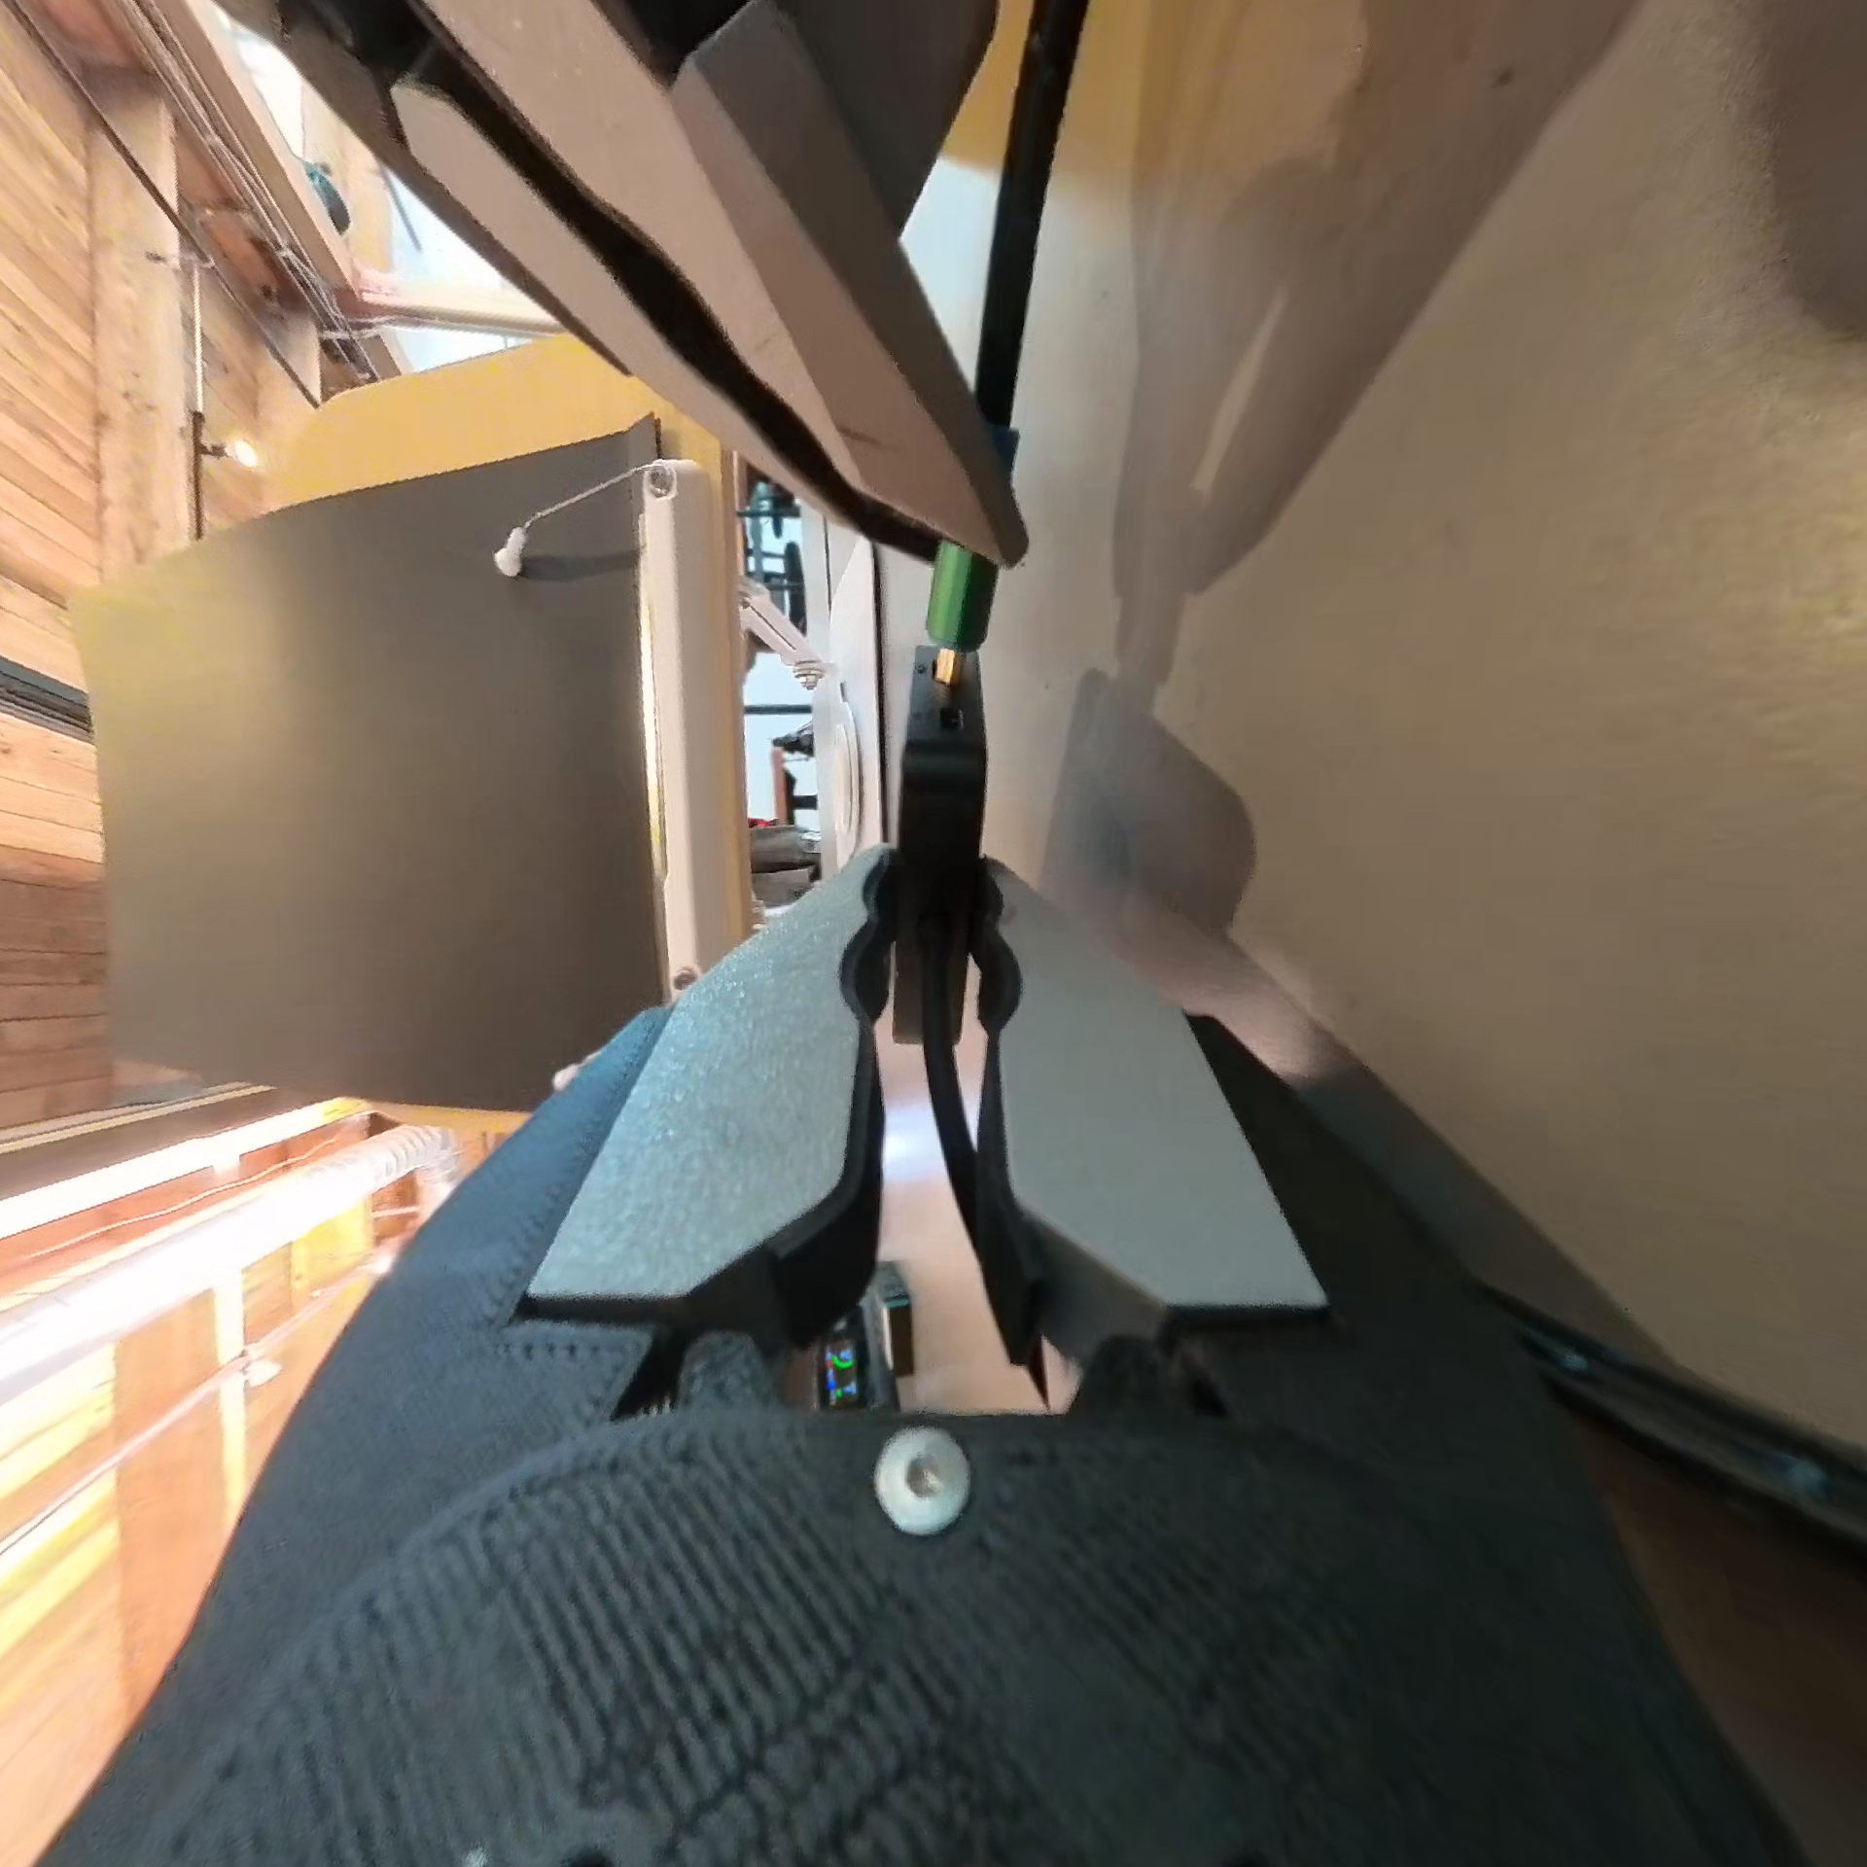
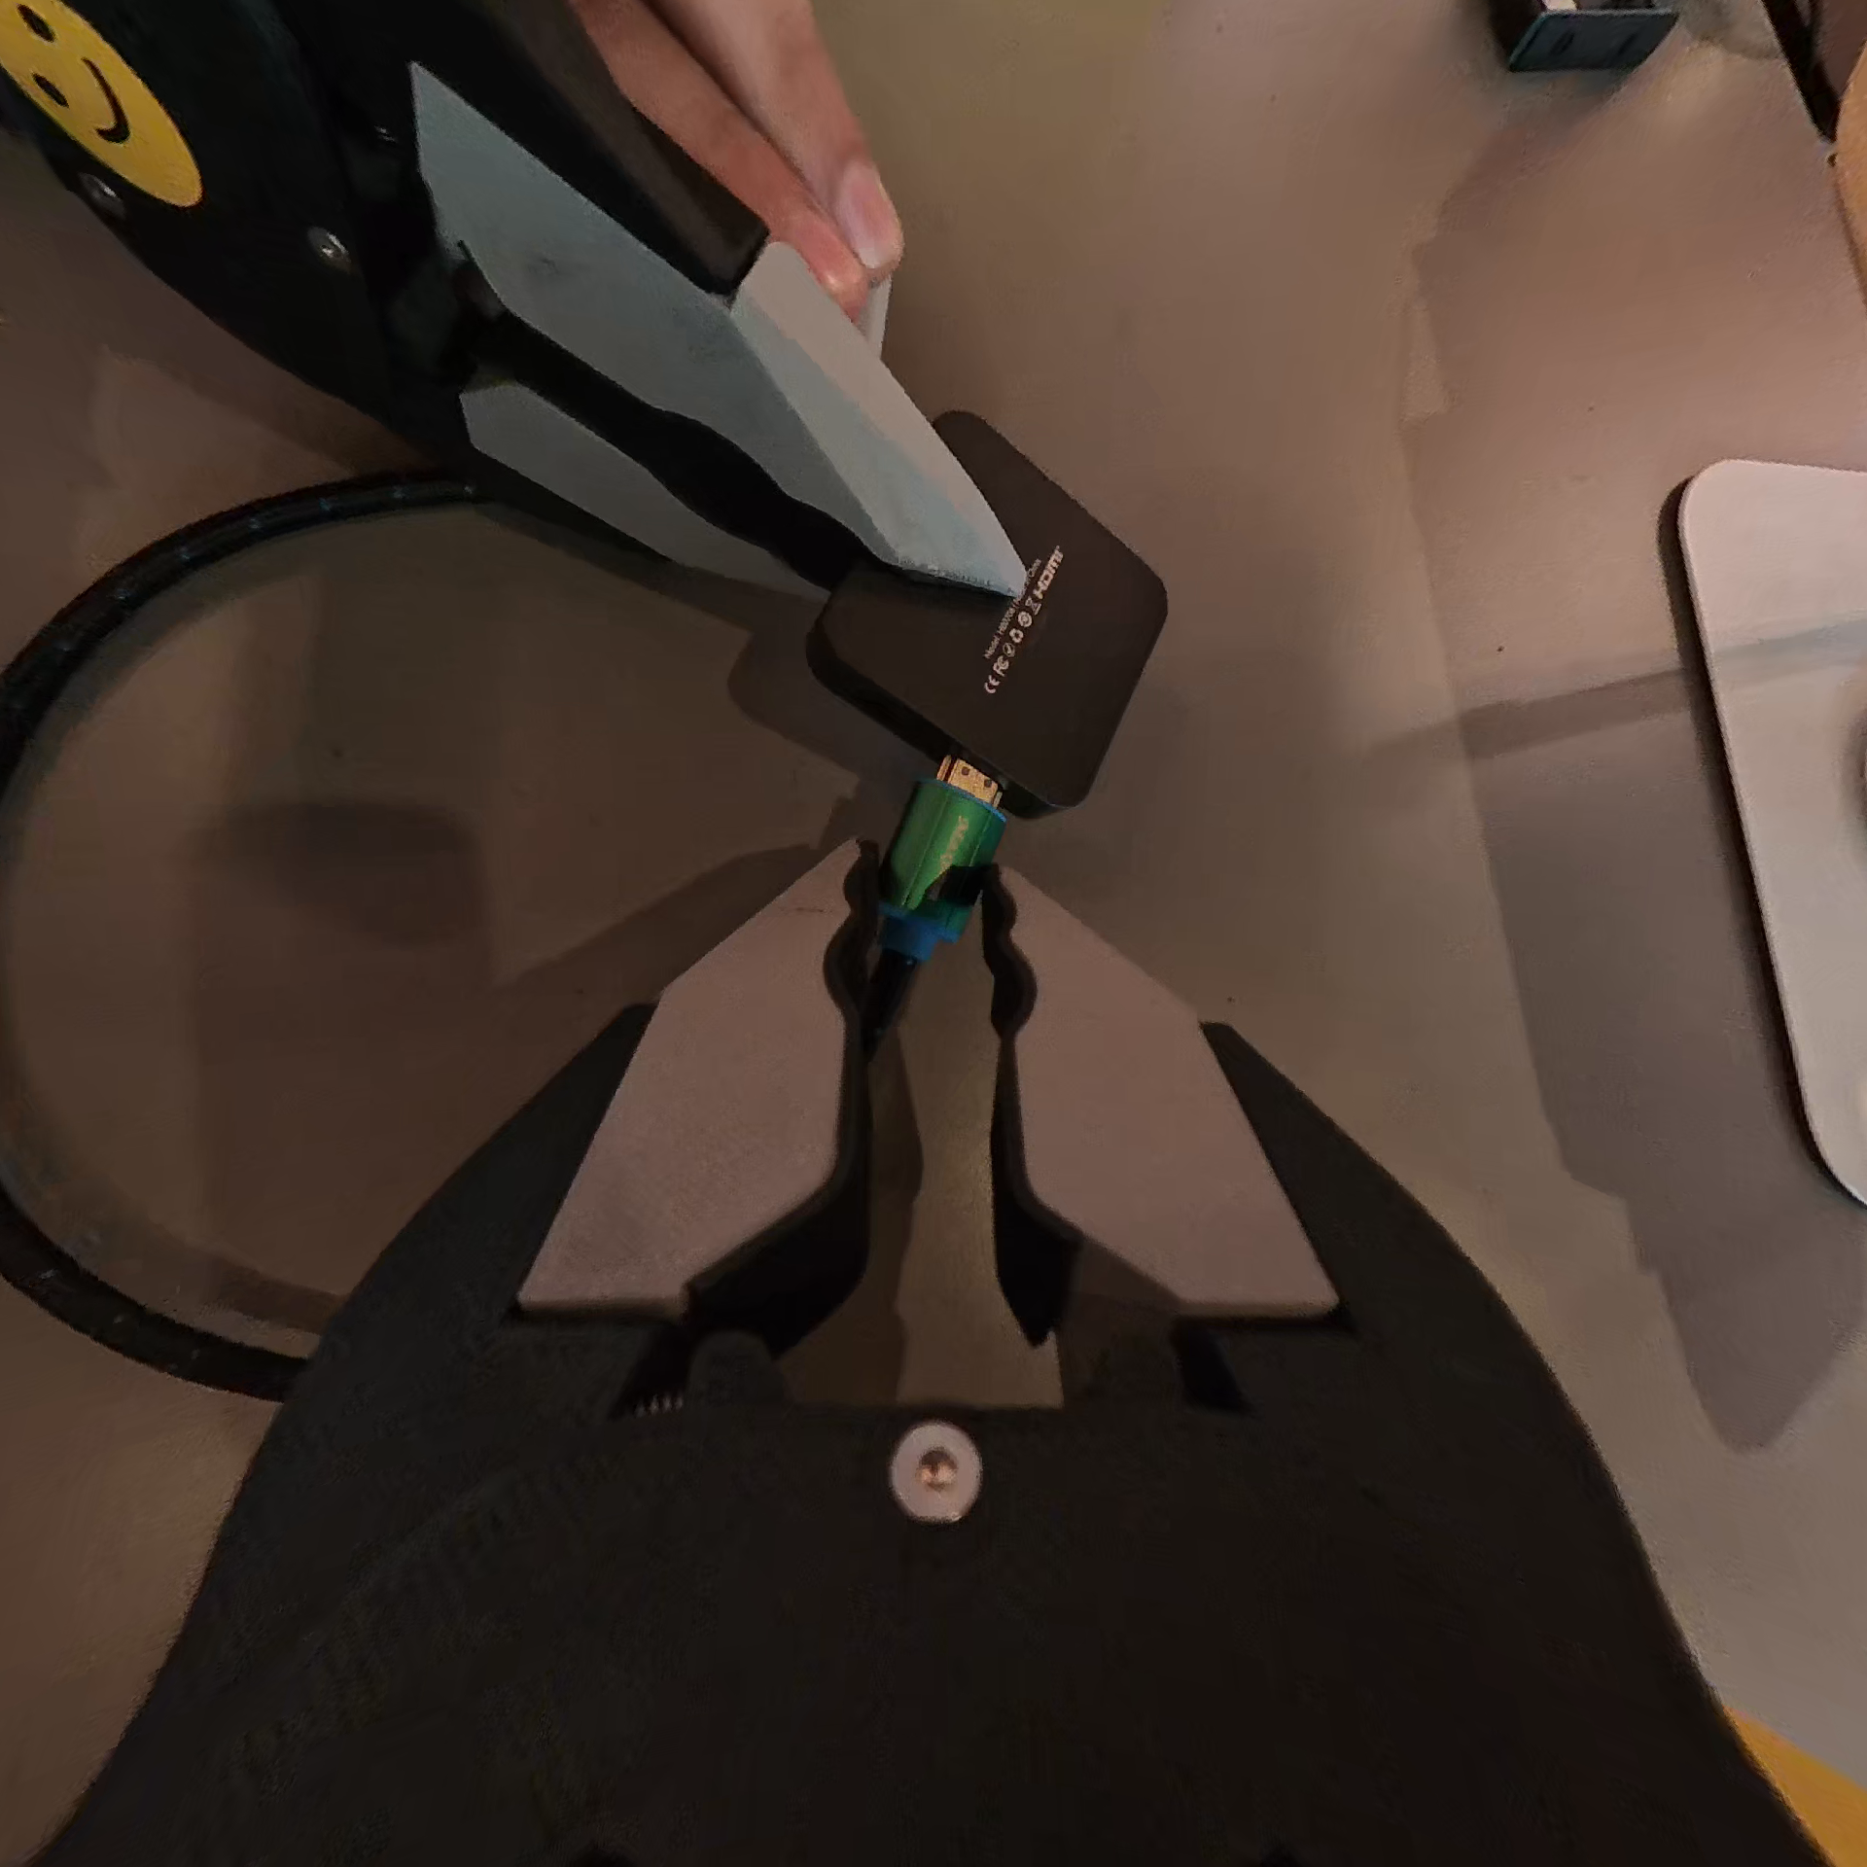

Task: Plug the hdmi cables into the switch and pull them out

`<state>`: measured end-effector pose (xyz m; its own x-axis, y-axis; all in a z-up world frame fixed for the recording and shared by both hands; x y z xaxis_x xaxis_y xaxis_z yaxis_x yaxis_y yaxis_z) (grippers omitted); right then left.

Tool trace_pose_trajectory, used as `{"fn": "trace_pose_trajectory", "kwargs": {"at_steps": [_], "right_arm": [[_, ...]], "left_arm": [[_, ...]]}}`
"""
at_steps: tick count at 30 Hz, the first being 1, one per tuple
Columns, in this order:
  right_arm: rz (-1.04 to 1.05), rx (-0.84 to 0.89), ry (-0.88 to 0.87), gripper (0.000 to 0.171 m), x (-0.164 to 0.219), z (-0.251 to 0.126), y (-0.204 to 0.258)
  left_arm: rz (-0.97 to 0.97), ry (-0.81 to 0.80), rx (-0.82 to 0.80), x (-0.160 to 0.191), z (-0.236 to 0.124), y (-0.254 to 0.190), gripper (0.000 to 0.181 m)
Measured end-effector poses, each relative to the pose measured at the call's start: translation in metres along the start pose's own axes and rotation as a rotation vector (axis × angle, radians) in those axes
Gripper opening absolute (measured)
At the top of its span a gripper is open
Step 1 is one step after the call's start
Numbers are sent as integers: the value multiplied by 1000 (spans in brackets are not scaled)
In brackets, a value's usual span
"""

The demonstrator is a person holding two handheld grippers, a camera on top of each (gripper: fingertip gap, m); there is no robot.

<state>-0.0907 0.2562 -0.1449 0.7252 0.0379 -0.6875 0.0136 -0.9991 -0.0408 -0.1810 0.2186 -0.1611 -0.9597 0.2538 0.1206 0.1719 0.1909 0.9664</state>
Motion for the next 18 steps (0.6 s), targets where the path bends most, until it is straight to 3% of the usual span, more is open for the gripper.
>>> {"fn": "trace_pose_trajectory", "kwargs": {"at_steps": [5,18], "right_arm": [[83,-32,-21,17,-2,-2,-3],[60,-199,-80,18,7,-7,4]], "left_arm": [[134,-9,-79,-6,-10,5,10],[108,-126,-51,-21,-21,3,10]]}}
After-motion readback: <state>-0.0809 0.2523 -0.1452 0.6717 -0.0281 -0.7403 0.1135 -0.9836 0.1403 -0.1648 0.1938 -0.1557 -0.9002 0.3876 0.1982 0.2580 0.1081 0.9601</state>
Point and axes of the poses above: each gripper's, where its closed fingertips meet, z out along the fingers, x out of its underside, y = z × x across the jaws, the point moved 5 cm from there along -z, back along the fingers, and after that the axes turned 12 degrees about z, right-handed, at the moved point
